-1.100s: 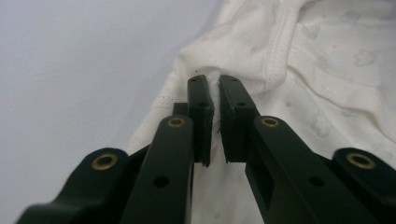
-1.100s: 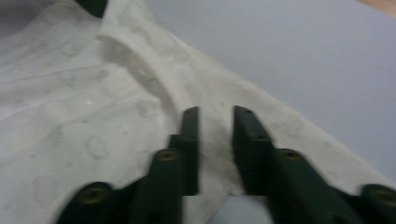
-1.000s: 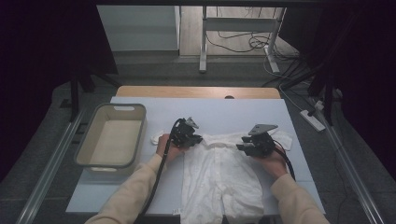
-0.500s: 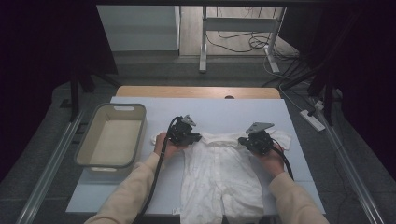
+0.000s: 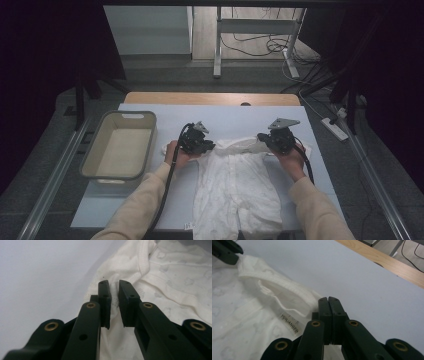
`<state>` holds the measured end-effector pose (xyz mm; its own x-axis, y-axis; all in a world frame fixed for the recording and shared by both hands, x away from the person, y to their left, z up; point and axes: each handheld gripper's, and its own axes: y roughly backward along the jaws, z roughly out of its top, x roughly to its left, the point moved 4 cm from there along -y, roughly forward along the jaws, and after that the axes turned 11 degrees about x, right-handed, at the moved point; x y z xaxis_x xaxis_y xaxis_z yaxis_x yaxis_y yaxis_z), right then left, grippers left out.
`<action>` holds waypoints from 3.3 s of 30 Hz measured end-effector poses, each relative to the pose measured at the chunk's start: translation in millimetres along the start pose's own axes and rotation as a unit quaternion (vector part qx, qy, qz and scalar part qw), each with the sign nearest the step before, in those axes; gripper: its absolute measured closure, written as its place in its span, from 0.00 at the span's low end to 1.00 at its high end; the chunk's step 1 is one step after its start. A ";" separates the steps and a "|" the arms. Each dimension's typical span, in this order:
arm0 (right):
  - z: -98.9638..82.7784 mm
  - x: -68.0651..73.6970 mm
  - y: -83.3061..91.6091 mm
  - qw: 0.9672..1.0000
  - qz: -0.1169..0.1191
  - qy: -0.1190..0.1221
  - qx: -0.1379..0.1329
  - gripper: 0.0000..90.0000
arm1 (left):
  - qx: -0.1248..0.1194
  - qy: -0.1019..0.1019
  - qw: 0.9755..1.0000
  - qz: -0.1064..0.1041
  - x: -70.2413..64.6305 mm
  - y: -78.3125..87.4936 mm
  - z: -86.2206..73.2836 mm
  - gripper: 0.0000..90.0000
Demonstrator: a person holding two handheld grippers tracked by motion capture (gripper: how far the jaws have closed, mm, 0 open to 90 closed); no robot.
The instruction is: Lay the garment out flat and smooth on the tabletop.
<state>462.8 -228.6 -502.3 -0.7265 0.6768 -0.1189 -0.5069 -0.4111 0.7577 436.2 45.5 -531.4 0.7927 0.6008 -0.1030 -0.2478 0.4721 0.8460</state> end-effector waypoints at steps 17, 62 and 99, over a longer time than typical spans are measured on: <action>5.6 -15.5 -20.2 1.000 0.007 -0.029 0.010 0.99 | 0.026 -0.043 0.999 0.008 -15.7 -14.2 8.9 0.48; 38.4 -35.5 -41.3 0.999 0.000 -0.036 -0.013 0.99 | -0.017 0.076 0.997 0.016 55.4 2.2 27.4 0.92; -32.1 -16.6 12.5 0.997 0.013 -0.074 0.010 0.59 | -0.030 0.057 0.998 0.019 2.7 31.8 3.9 0.45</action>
<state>453.6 -264.6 -511.4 -0.6616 0.7499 -0.0046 -0.4788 -0.4177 0.7722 432.7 59.6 -502.7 0.7140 0.6872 -0.1338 -0.3125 0.4838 0.8175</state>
